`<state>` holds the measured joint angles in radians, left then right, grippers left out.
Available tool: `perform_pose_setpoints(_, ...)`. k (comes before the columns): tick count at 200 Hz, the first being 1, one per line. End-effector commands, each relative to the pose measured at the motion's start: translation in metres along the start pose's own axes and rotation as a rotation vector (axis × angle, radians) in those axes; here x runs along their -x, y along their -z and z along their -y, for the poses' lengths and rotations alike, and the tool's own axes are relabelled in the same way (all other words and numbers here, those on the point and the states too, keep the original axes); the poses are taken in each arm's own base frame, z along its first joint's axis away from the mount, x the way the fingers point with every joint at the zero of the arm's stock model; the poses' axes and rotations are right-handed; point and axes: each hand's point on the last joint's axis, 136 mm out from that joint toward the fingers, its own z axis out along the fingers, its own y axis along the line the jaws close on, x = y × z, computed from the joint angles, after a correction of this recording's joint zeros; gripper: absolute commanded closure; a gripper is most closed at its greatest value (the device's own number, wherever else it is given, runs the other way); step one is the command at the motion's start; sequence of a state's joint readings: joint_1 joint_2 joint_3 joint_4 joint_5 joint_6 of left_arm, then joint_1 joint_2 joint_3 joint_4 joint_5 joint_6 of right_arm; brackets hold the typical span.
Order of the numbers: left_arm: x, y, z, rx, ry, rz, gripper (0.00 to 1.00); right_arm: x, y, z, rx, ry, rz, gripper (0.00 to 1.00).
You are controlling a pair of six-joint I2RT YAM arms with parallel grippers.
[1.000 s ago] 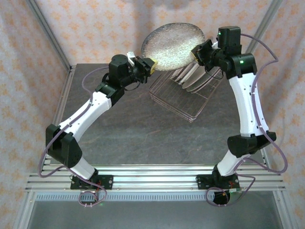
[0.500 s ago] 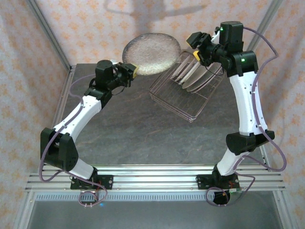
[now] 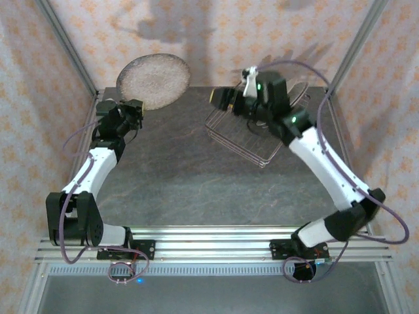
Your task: Unload the plates from the dish rack
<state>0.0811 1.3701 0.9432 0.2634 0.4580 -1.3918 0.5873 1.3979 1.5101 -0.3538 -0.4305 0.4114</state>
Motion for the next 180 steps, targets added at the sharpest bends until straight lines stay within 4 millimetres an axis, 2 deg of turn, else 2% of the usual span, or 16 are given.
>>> perform_pose_setpoints(1, 0.006, 0.033, 0.098, -0.381, -0.208, 0.059, 1.00, 0.046, 0.025, -0.041, 0.161, 0.195, 0.400, 0.08)
perform_pose_setpoints(12, 0.010, 0.028, 0.088, -0.367, -0.228, 0.064, 1.00, 0.038, 0.024, -0.040, 0.171, 0.229, 0.439, 0.04)
perform_pose_setpoints(30, 0.010, 0.015, 0.075, -0.357, -0.268, 0.037, 1.00, 0.025, 0.015, -0.024, 0.127, 0.211, 0.418, 0.00)
perform_pose_setpoints(91, 0.015, -0.027, 0.028, -0.302, -0.329, 0.003, 1.00, -0.006, -0.002, -0.011, 0.098, 0.201, 0.350, 0.01)
perform_pose_setpoints(129, 0.022, -0.054, -0.002, -0.254, -0.325, -0.022, 1.00, -0.007, -0.003, -0.016, 0.106, 0.196, 0.334, 0.01)
perform_pose_setpoints(180, 0.026, -0.080, -0.029, -0.197, -0.331, -0.056, 1.00, -0.005, 0.000, -0.020, 0.107, 0.201, 0.330, 0.01)
